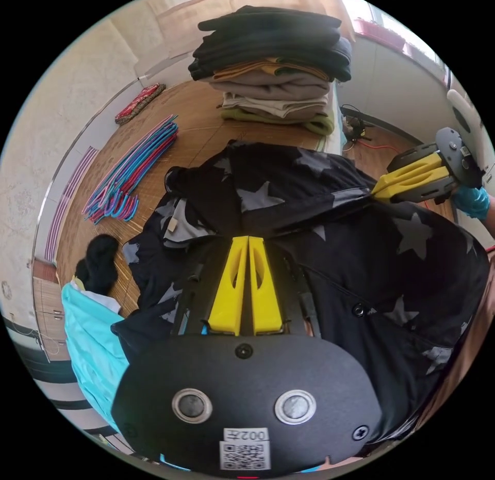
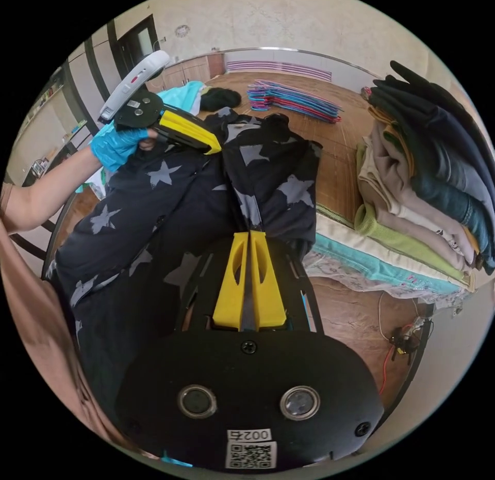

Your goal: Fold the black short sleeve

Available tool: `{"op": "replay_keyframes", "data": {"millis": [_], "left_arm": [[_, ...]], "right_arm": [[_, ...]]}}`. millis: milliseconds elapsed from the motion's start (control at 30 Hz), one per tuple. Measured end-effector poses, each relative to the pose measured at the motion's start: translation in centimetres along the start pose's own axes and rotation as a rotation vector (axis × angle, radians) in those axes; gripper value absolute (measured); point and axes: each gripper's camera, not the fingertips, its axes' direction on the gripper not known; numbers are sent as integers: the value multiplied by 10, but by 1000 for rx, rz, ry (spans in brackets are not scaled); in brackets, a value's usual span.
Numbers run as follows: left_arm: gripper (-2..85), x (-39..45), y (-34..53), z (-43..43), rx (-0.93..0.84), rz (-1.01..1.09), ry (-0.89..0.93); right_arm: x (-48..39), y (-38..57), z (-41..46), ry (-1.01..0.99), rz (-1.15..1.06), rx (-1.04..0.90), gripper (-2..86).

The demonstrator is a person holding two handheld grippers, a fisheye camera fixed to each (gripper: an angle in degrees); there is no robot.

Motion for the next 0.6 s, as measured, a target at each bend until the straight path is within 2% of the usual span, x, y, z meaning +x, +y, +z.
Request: {"op": "replay_keyframes", "data": {"millis": [300,600], "left_arm": [[-10,14,43,1,0,-51,44],[-10,32,90,6,-6,-103,77]], "right_arm": [[-6,19,-9,-20,28,36,15],[9,43,3,171,106,60,77]]}}
